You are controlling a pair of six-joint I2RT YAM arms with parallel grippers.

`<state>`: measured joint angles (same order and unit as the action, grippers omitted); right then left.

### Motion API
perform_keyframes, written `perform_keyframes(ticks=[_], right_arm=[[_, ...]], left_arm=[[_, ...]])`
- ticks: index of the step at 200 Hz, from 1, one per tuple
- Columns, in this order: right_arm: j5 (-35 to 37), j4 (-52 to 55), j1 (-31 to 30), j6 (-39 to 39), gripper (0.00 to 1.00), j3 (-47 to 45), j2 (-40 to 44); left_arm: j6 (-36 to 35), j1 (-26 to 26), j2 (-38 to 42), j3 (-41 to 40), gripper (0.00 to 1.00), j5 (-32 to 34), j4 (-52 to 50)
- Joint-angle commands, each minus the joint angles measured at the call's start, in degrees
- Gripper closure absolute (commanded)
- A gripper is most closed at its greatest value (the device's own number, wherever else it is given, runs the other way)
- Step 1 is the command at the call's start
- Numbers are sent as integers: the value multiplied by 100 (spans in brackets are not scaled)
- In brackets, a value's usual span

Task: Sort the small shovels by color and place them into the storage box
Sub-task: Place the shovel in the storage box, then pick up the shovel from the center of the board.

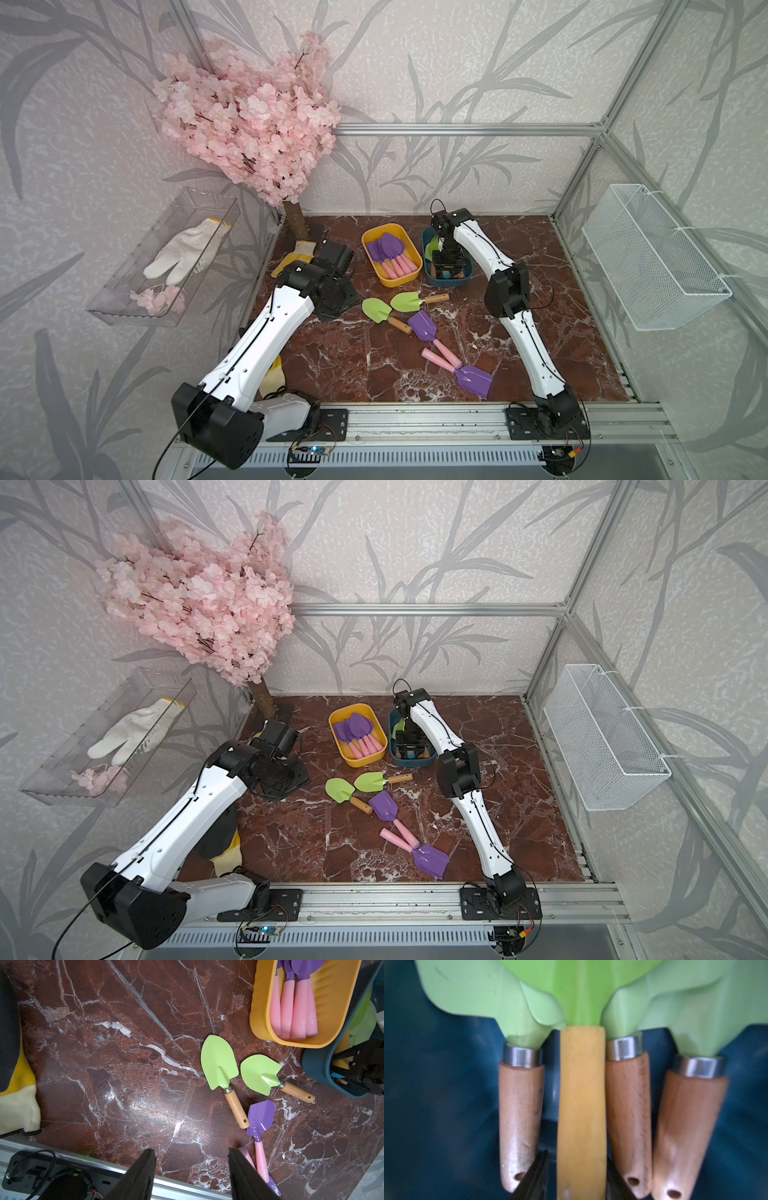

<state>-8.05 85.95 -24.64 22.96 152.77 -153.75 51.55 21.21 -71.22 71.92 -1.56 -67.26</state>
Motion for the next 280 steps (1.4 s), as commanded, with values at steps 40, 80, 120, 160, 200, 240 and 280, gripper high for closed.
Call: perform_keyframes(ticks=[40, 80, 120, 160, 200, 240, 280], right_arm=[[296, 326, 72, 64, 51, 663, 708], [557, 510, 138, -13, 50, 871, 1327], [647, 425, 164, -375, 51, 327, 2492], [391, -570, 165, -607, 51, -2104, 4253], [20, -1632, 163, -389, 51, -5181, 6071], [-172, -2384, 179, -196, 51, -7569, 7424], [-546, -2458, 206, -204, 51, -8679, 7866]], left_arm=[[-16, -38, 125, 14, 40, 73, -155], [4, -30, 196, 83, 40, 93, -246], [-5, -29, 263, 165, 40, 130, -396], [147, 30, 403, 4, 41, 115, -371], [263, 187, 496, -151, 41, 156, -431], [438, 502, 461, -229, 41, 251, -466], [842, 945, 373, -449, 41, 266, -146]])
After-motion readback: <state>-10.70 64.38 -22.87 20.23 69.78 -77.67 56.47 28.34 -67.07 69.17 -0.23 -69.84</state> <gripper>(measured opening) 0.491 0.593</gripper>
